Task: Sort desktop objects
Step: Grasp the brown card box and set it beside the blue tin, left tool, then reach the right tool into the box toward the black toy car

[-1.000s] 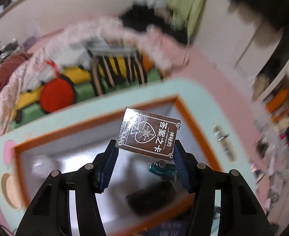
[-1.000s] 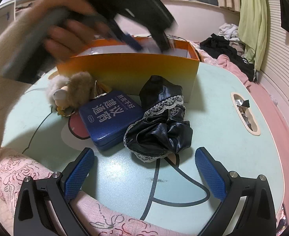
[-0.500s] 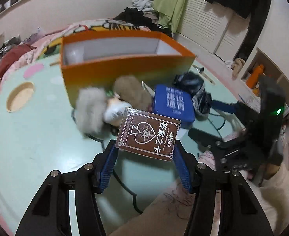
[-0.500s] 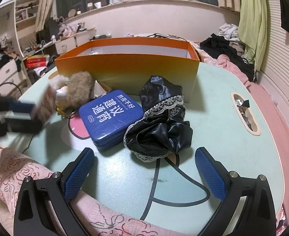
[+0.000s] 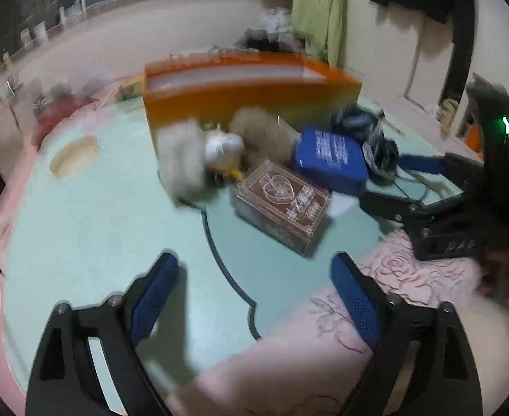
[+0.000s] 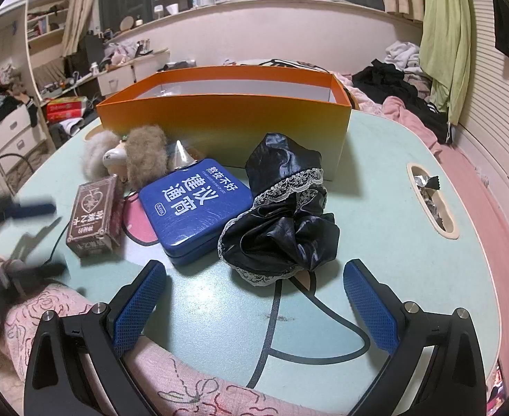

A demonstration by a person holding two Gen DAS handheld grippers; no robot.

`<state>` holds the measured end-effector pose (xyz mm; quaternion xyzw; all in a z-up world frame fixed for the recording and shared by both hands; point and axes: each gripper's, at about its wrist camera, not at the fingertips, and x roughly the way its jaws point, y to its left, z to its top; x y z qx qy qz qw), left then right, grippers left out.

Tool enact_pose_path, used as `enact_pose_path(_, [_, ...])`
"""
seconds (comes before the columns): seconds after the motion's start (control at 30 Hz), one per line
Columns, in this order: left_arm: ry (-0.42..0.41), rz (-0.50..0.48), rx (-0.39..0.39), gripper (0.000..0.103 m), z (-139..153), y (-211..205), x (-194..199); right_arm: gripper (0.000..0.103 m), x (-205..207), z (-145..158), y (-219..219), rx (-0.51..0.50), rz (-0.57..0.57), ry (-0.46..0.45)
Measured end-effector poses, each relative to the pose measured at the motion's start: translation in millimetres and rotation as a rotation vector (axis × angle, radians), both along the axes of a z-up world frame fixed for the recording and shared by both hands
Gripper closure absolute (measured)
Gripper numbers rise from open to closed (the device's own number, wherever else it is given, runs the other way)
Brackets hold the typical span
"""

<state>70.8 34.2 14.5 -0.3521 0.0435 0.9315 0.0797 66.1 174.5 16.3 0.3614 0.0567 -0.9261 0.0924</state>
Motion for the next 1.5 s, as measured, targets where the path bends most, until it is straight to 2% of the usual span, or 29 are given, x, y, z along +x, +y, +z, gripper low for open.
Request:
enact_pose_path(0.03, [0.017, 0.028, 0.001, 0.004, -2, 0, 0, 0.001, 0, 0, 0, -0.001, -0.001, 0.0])
enact_pose_path(0.07, [-0.002, 0.055, 0.028, 0.0, -4, -4, -5, 0.001, 2, -1, -1, 0.0, -0.001, -0.001])
enact_pose_path(0.13, [-0.008, 0.083, 0.031, 0.0, -3, -6, -10, 0.001, 2, -1, -1, 0.0, -0.001, 0.0])
enact_pose_path(1.0, [0.009, 0.088, 0.017, 0.0, -8, -5, -10, 0.001, 3, -2, 1, -0.005, -0.005, 0.003])
enact_pose_path(1.07, [0.008, 0.088, 0.016, 0.0, -8, -5, -10, 0.007, 5, 0, 3, -0.017, 0.012, 0.005])
enact_pose_path(1.17, [0.008, 0.088, 0.017, 0.0, -8, -5, -10, 0.025, 2, 8, 9, -0.067, 0.096, -0.04])
enact_pose_path(1.2, [0.008, 0.088, 0.015, 0.0, -8, -5, -10, 0.028, -2, 17, 14, -0.075, 0.118, -0.04])
enact_pose_path(1.27, [0.006, 0.087, 0.011, 0.0, -8, -4, -10, 0.041, -6, 43, 24, -0.058, 0.142, 0.007])
enact_pose_path(1.33, [0.005, 0.086, 0.009, 0.0, -9, -4, -12, 0.043, -9, 81, 29, -0.006, 0.159, 0.096])
enact_pose_path(1.37, [0.005, 0.086, 0.009, 0.0, -8, -4, -12, 0.048, -16, 100, 29, 0.025, 0.172, 0.123])
enact_pose_path(1.4, [0.005, 0.086, 0.01, 0.0, -8, -4, -11, 0.052, -31, 117, 27, 0.061, 0.198, 0.116])
enact_pose_path(1.43, [0.005, 0.086, 0.01, 0.0, -8, -5, -12, 0.059, -53, 128, 21, 0.097, 0.229, 0.074])
enact_pose_path(1.5, [0.005, 0.086, 0.01, 0.0, -8, -5, -12, 0.068, -91, 131, 9, 0.16, 0.261, -0.034])
